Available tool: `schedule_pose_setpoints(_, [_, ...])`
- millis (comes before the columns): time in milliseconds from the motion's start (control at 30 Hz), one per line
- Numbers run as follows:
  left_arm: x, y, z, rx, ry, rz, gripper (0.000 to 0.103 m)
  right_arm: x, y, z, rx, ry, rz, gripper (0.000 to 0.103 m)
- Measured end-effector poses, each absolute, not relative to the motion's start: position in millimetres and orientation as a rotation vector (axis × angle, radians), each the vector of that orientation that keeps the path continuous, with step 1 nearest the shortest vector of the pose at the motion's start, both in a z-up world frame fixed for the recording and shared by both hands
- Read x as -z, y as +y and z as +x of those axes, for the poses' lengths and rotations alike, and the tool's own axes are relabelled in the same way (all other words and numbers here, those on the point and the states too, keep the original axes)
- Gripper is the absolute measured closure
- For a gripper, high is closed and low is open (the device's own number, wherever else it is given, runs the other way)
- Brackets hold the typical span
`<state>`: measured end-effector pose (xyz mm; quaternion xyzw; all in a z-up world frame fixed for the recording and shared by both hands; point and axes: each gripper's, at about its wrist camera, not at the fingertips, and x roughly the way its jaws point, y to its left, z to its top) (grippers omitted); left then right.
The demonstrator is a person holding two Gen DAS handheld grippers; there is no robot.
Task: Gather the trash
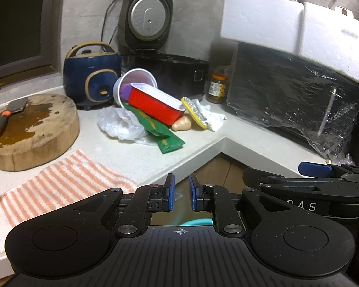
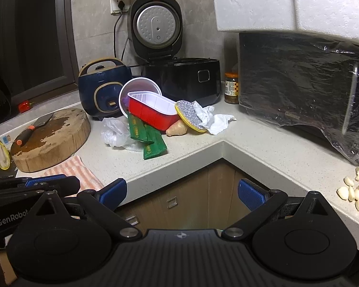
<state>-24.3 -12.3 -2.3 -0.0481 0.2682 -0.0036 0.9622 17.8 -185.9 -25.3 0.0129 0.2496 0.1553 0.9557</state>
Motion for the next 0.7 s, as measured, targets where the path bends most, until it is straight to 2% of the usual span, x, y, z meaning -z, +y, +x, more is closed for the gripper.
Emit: schedule_pose_setpoints(700, [4.6,-11.2,-27.3,0.009,0.548,-0.106,0.087,26.6,-183.3,15.6,-0.318,0.515,0.017,0.004])
